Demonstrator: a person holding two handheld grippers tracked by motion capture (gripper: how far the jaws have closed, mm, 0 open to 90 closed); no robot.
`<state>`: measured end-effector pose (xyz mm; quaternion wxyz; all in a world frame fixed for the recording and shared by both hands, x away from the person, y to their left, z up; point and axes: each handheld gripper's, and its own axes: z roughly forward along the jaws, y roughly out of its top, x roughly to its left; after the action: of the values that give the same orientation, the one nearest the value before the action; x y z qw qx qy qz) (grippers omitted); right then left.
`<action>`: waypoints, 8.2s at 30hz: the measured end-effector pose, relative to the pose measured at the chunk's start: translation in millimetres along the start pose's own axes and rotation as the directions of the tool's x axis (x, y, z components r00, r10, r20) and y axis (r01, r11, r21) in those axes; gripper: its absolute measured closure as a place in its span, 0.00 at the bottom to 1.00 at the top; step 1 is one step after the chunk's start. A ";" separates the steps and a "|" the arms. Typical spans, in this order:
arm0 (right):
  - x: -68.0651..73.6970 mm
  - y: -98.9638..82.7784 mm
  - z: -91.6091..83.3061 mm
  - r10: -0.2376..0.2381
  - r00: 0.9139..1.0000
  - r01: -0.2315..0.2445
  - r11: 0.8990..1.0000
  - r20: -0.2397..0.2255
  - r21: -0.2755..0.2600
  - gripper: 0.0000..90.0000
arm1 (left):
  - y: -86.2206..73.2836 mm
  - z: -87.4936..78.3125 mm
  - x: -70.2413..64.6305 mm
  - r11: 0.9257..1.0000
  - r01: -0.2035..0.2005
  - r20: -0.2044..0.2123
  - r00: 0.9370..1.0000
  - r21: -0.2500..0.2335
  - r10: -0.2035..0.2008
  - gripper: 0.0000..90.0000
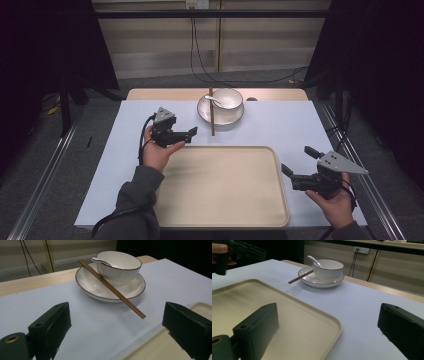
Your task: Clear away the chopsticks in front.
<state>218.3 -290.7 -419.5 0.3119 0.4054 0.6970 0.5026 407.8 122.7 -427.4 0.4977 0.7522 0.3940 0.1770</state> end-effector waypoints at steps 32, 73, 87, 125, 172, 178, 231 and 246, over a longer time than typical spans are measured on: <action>3.4 -1.8 -1.7 0.009 0.998 -0.009 1.000 -0.055 -0.006 0.05 | 26.0 125.6 -4.0 0.986 0.039 -0.144 0.989 0.165 -0.015 0.52; 3.3 -2.0 0.4 0.010 0.997 -0.010 1.000 -0.077 0.004 0.05 | 25.4 137.4 -0.2 0.964 0.127 -0.276 0.959 0.235 -0.059 0.85; 3.1 -2.0 0.4 0.015 0.997 -0.015 1.000 -0.075 0.005 0.05 | 28.0 132.9 -0.7 0.960 0.204 -0.323 0.937 0.194 -0.134 0.95; 6.6 -1.6 2.1 -0.003 0.997 0.004 1.000 -0.078 0.007 0.05 | -43.2 -63.5 -31.4 0.897 0.442 -0.274 0.861 -0.016 -0.429 0.95; 11.9 -1.0 2.7 -0.013 0.996 0.015 1.000 -0.086 0.021 0.06 | -121.5 -117.3 -80.4 0.859 0.509 -0.307 0.829 0.063 -0.468 0.95; 11.8 -1.0 2.7 -0.013 0.996 0.015 1.000 -0.086 0.022 0.06 | -122.8 -115.5 -80.4 0.855 0.515 -0.301 0.827 0.065 -0.475 0.94; 10.2 -0.8 1.8 -0.014 0.995 0.015 1.000 -0.094 0.014 0.07 | -8.4 -16.8 -21.2 0.977 0.208 -0.118 0.970 -0.054 -0.213 0.12; 9.6 -0.8 0.9 -0.015 0.995 0.016 1.000 -0.101 0.004 0.05 | 12.4 38.0 -11.6 0.992 0.125 -0.119 0.985 -0.002 -0.124 0.11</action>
<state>214.3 -281.9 -420.8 0.2792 0.3750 0.7161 0.5183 430.7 88.2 -431.7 0.4814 0.7156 0.4695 0.1891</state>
